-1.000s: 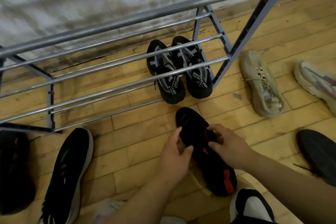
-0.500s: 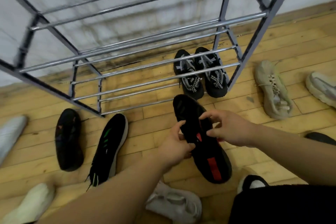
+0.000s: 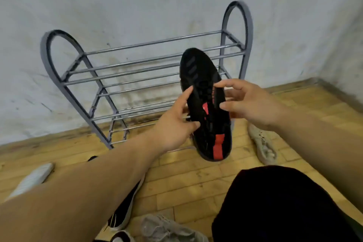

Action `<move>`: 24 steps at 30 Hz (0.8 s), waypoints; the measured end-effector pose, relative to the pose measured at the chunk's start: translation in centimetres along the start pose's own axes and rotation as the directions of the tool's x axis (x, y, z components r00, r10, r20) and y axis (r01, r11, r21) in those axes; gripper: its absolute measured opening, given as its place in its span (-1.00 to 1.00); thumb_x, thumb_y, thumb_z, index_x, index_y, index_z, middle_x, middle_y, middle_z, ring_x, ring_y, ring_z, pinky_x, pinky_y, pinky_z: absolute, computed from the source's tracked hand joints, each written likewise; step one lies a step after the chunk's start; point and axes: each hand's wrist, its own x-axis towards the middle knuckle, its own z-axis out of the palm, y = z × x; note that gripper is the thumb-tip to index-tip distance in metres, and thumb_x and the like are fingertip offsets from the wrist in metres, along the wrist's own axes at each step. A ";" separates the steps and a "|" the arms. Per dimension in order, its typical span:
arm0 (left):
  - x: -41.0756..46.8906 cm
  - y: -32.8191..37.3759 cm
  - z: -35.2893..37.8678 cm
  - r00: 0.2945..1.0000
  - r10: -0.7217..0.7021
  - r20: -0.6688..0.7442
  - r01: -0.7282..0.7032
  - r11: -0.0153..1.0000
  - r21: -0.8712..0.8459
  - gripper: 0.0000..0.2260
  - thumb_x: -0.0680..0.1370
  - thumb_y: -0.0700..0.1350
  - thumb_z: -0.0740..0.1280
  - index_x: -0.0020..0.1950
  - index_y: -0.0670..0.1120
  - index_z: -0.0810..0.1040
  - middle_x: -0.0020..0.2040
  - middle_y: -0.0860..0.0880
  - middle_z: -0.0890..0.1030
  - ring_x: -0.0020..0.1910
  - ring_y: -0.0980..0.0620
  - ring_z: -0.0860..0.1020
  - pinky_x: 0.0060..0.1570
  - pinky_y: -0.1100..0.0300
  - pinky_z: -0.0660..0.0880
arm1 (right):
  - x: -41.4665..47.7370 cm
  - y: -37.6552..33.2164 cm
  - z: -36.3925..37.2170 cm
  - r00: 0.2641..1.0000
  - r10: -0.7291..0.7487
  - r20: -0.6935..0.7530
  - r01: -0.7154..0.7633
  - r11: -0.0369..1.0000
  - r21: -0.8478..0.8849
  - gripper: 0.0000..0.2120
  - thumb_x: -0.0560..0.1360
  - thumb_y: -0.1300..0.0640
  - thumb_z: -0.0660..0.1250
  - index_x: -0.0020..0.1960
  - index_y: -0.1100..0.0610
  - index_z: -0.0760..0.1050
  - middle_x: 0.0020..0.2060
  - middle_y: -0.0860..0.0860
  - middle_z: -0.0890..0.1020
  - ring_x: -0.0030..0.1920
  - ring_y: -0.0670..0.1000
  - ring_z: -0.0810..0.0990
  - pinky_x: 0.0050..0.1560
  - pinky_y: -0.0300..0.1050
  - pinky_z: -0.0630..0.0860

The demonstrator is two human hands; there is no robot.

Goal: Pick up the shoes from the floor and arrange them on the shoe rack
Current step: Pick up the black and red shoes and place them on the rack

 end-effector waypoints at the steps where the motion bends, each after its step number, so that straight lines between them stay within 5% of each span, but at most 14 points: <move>1: 0.8 1.7 1.3 0.998 0.047 0.031 -0.048 0.999 0.025 -0.16 0.58 -0.35 0.37 0.63 0.32 0.11 0.41 0.07 0.52 0.26 0.14 0.60 0.21 0.07 0.62 | -1.6 -0.2 -1.3 0.996 -0.025 -0.082 0.028 0.999 0.043 -0.54 0.55 0.47 0.34 0.26 -0.02 0.57 0.12 0.03 0.72 0.05 0.07 0.73 -0.08 -0.01 0.69; 6: 4.3 8.0 10.0 0.954 0.166 0.250 -0.218 0.955 0.199 -0.18 0.56 -0.34 0.37 0.66 0.21 0.10 0.22 0.18 0.55 0.22 0.14 0.56 0.05 0.32 0.54 | -10.5 2.2 -7.5 0.921 -0.021 -0.390 0.090 0.983 0.158 -0.56 0.58 0.45 0.30 0.28 -0.01 0.54 0.16 0.08 0.70 0.11 0.18 0.69 0.09 0.19 0.65; 8: 4.7 9.0 14.6 0.924 0.169 0.344 -0.261 0.935 0.242 -0.17 0.56 -0.32 0.39 0.67 0.18 0.07 0.35 0.11 0.51 0.28 0.14 0.50 0.09 0.38 0.49 | -14.5 3.6 -9.7 0.881 0.033 -0.472 0.071 0.977 0.202 -0.56 0.58 0.46 0.29 0.29 0.01 0.53 0.17 0.12 0.69 0.08 0.19 0.70 0.06 0.22 0.66; 11: 4.4 8.3 20.4 0.872 0.135 0.470 -0.283 0.924 0.259 -0.14 0.57 -0.29 0.41 0.68 0.22 0.02 0.47 0.04 0.49 0.32 0.06 0.52 0.27 0.10 0.55 | -19.5 5.6 -11.6 0.824 0.128 -0.552 -0.002 0.975 0.222 -0.55 0.59 0.46 0.28 0.31 0.01 0.52 0.05 0.01 0.74 -0.02 0.08 0.73 -0.15 -0.06 0.66; 14: 4.7 7.2 22.0 0.834 0.081 0.546 -0.273 0.920 0.282 -0.11 0.55 -0.27 0.44 0.65 0.29 0.03 0.31 0.02 0.59 0.22 0.02 0.60 0.20 -0.02 0.61 | -21.7 6.8 -11.6 0.810 0.196 -0.553 -0.058 0.965 0.257 -0.54 0.59 0.45 0.30 0.35 0.02 0.50 0.02 -0.02 0.74 0.00 0.07 0.74 -0.13 -0.12 0.64; 19: 5.3 7.3 17.8 0.884 0.095 0.457 -0.224 0.945 0.237 -0.11 0.53 -0.32 0.44 0.65 0.25 0.07 0.41 0.08 0.53 0.38 0.08 0.49 0.37 -0.03 0.51 | -17.9 4.8 -10.4 0.842 0.131 -0.523 -0.038 0.982 0.185 -0.53 0.57 0.44 0.33 0.39 0.06 0.49 0.21 0.09 0.68 0.09 0.19 0.72 0.01 0.12 0.68; 24: 4.8 7.1 8.4 0.978 0.134 0.162 -0.158 0.976 0.149 -0.13 0.54 -0.37 0.41 0.63 0.27 0.12 0.37 0.03 0.57 0.33 0.08 0.57 0.29 -0.05 0.57 | -9.2 -1.0 -6.6 0.927 -0.009 -0.376 0.022 0.999 0.031 -0.53 0.58 0.40 0.35 0.40 0.01 0.49 0.23 0.00 0.66 0.07 0.07 0.73 0.02 -0.02 0.69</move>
